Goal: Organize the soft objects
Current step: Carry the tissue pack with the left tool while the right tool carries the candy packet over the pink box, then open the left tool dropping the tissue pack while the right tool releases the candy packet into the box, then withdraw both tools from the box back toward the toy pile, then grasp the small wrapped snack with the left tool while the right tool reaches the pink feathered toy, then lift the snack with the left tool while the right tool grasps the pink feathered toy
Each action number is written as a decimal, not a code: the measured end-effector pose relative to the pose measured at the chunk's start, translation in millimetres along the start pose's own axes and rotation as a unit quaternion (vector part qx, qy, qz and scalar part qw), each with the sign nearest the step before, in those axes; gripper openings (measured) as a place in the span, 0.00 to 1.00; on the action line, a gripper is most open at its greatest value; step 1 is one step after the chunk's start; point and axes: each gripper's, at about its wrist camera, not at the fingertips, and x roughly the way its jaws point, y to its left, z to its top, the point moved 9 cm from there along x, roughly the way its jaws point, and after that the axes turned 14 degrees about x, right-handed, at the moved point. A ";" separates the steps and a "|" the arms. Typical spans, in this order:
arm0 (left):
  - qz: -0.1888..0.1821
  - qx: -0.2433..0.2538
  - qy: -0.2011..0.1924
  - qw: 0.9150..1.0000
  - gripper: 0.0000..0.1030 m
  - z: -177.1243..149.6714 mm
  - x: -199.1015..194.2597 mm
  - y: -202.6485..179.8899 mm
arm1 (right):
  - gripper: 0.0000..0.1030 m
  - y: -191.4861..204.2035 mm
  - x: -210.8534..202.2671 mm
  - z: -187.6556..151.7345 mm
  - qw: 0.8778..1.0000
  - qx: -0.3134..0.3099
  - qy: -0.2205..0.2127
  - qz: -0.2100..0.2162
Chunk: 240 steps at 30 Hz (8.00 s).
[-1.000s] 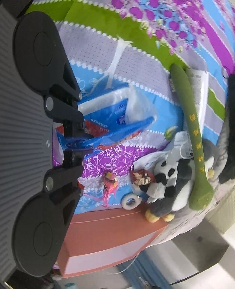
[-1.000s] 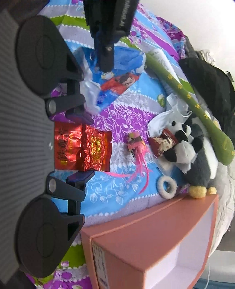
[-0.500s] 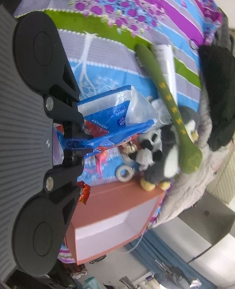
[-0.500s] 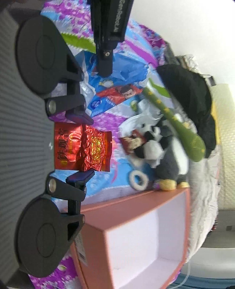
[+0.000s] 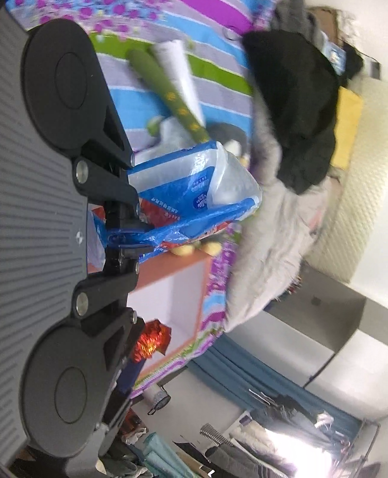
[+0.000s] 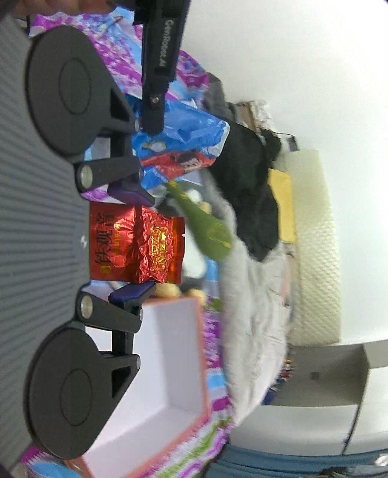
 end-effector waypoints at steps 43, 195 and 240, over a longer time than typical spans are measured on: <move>-0.122 0.094 0.182 0.971 0.07 8.5 308.3 -188.8 | 0.56 -280.9 87.6 -12.5 0.972 0.130 0.124 -0.148; -0.039 -0.037 0.125 0.991 0.33 -80.6 198.6 71.3 | 0.50 9.4 130.7 -141.3 0.974 -0.043 0.223 0.024; -0.055 0.034 -0.034 0.997 0.33 -17.6 -36.9 -15.1 | 0.50 37.8 -69.3 -19.6 0.999 0.031 0.021 0.005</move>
